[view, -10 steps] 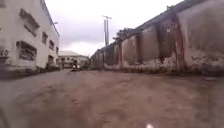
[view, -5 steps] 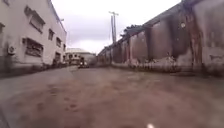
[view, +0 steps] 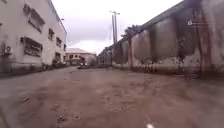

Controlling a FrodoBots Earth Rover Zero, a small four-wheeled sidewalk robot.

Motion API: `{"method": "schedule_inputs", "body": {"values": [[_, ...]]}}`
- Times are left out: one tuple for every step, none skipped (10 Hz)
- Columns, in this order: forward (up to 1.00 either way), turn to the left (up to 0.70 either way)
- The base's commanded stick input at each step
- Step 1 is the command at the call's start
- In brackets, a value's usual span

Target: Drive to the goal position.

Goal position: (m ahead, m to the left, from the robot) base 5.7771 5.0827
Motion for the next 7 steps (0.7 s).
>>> {"method": "schedule_inputs", "body": {"values": [[0.85, 0.0], [0.85, 0.0], [0.85, 0.0], [0.85, 0.0], [0.85, 0.0], [0.85, 0.0], [0.85, 0.0]]}}
